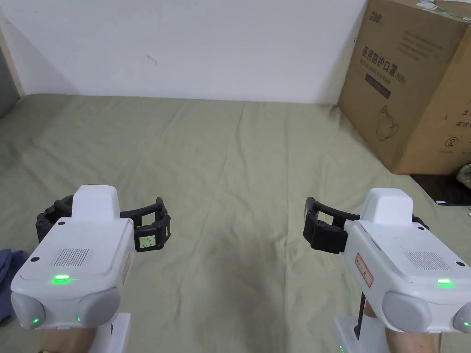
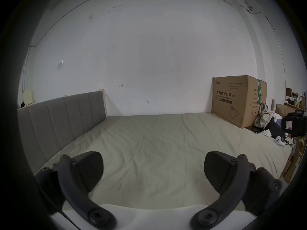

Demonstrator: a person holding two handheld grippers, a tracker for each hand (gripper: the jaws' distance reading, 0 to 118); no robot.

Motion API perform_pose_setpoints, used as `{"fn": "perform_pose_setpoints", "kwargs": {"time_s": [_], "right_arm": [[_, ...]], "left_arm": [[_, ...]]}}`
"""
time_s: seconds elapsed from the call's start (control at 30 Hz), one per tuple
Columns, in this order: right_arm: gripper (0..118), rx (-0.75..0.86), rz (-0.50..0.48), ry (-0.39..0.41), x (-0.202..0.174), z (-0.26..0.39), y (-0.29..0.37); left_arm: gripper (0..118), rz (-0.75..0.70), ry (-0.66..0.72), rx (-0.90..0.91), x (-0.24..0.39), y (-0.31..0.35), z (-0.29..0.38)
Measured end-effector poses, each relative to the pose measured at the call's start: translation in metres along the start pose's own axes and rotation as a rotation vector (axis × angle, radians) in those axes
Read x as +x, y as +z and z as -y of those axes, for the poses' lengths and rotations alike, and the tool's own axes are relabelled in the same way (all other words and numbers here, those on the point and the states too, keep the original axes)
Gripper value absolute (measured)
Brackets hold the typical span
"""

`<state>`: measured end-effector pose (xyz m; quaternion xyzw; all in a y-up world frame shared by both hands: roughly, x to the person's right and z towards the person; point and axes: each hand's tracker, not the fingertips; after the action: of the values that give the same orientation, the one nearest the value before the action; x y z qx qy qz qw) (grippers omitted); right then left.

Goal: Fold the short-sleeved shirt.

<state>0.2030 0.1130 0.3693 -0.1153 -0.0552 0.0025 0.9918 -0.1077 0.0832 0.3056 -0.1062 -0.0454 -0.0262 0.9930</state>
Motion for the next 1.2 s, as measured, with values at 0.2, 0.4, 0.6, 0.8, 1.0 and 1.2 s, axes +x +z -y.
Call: {"fn": "perform_pose_setpoints", "kwargs": {"time_s": [0.2,0.4,0.6,0.8,1.0,1.2], "right_arm": [[118,-0.001,-0.008,0.001,-0.001,-0.002,0.000],[118,0.001,-0.021,-0.001,-0.004,-0.001,0.000],[118,0.001,-0.030,0.000,-0.007,0.000,0.000],[118,0.008,-0.038,0.009,-0.010,-0.001,0.000],[118,0.011,-0.048,0.011,-0.013,-0.001,0.001],[118,0.010,-0.057,0.014,-0.014,-0.001,0.001]], "left_arm": [[118,0.014,0.004,-0.019,-0.001,0.001,-0.001],[118,0.012,0.002,-0.010,-0.002,0.003,-0.003],[118,0.008,-0.001,-0.013,-0.004,0.000,-0.002],[118,0.007,-0.004,-0.012,-0.002,0.002,-0.003],[118,0.005,-0.007,-0.017,0.001,0.004,-0.004],[118,0.011,0.003,-0.021,0.002,0.006,-0.005]]}}
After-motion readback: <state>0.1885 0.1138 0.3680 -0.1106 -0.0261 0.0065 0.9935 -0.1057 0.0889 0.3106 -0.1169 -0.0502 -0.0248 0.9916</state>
